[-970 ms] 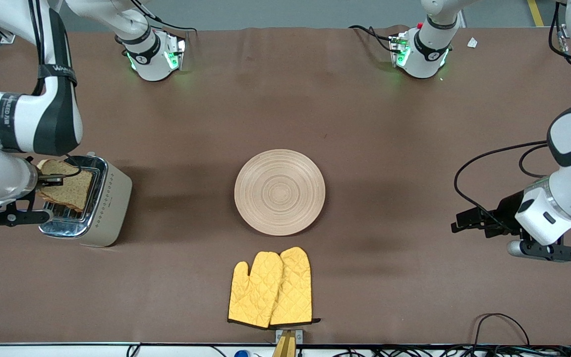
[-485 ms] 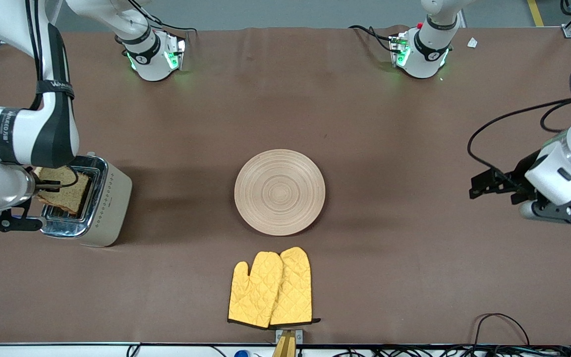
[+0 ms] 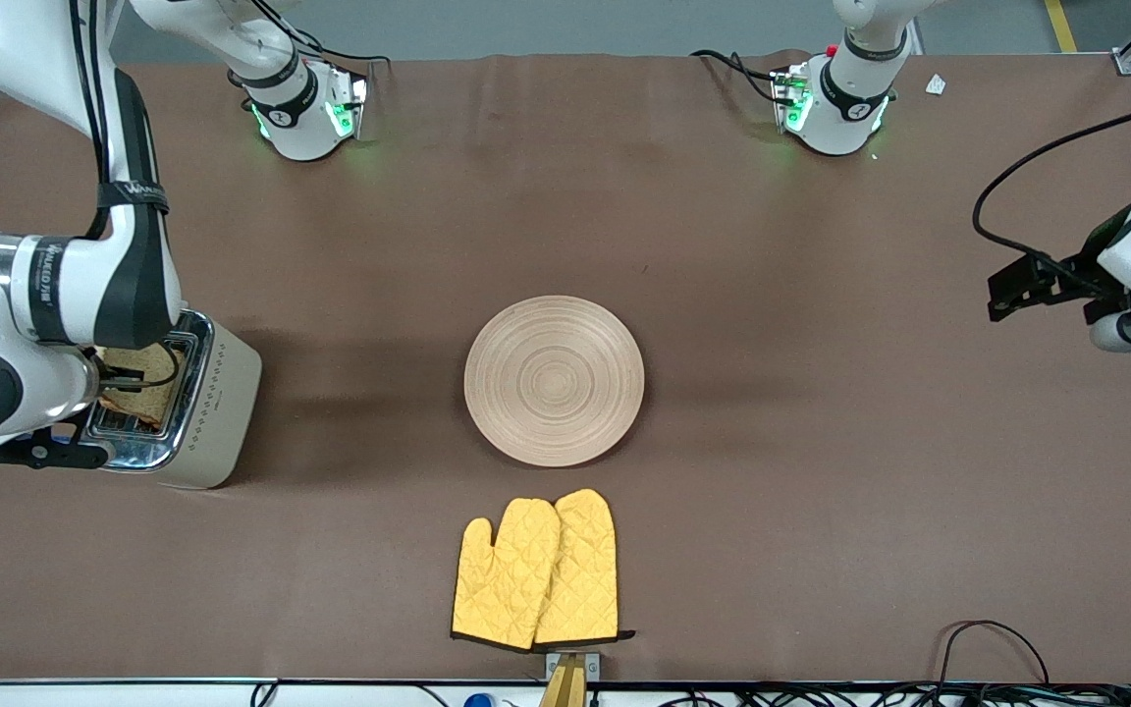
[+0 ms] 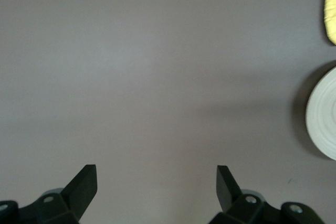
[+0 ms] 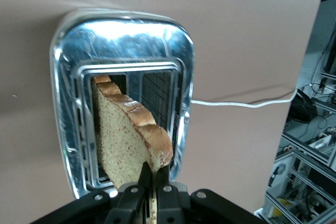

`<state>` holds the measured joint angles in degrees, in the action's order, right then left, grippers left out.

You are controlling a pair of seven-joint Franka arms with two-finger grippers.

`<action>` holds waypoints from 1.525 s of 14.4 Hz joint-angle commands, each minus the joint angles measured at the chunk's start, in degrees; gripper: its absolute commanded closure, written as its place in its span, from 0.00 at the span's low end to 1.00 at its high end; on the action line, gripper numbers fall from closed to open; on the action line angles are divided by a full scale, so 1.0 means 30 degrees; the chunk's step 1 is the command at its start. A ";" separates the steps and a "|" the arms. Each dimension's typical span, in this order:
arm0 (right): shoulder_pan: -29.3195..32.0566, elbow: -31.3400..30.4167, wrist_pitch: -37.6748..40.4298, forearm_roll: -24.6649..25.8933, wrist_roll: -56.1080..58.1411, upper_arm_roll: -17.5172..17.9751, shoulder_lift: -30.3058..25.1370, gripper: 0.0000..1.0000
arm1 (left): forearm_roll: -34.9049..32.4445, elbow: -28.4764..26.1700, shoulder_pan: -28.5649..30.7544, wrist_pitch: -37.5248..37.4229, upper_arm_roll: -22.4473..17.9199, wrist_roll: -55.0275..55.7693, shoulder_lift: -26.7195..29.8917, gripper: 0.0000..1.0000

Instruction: Move plate and put bread in toaster

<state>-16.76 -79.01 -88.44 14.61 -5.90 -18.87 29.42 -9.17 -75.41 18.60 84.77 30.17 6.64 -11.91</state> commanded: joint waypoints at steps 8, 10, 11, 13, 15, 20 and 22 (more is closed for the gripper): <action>0.0899 0.0439 -0.1049 -0.3864 0.0850 0.0107 -0.1450 0.00 | 0.1708 -0.2547 -0.7456 -0.0309 -0.7829 -0.0955 0.3263 0.00; 0.1132 0.0381 -0.0815 -0.5303 0.0970 -0.0010 -0.2650 0.00 | 0.1824 -0.3687 -0.7401 0.0392 -0.7802 -0.0955 0.4082 0.00; 0.1337 0.0265 -0.0785 -0.5714 0.0999 0.0019 -0.3295 0.00 | 0.1825 -0.4360 -0.7343 0.0860 -0.7772 -0.0955 0.4579 0.00; 0.1397 0.0234 -0.0260 -0.6069 0.1291 -0.0010 -0.4292 0.00 | 0.1825 -0.4513 -0.7255 0.0807 -0.7568 -0.0955 0.4819 0.00; 0.1543 -0.0436 -0.0315 -0.6302 0.1351 -0.0010 -0.5667 0.00 | 0.2639 -0.4542 -0.7225 0.0777 -0.7713 -0.0955 0.4848 0.00; 0.1545 -0.1290 -0.0199 -0.6188 0.2140 -0.0068 -0.7840 0.00 | 0.3438 -0.4454 -0.6580 0.0485 -0.7656 -0.0955 0.4935 0.00; 0.1398 -0.1435 0.0092 -0.6158 0.2113 -0.0391 -0.8308 0.00 | 0.2796 -0.4484 -0.6755 0.0309 -0.7567 -0.0663 0.4965 0.00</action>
<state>-12.46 -80.40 -88.23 -3.32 -0.39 -19.69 7.50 0.38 -87.26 -1.35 85.89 7.13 4.40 1.23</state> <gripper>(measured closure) 0.000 0.000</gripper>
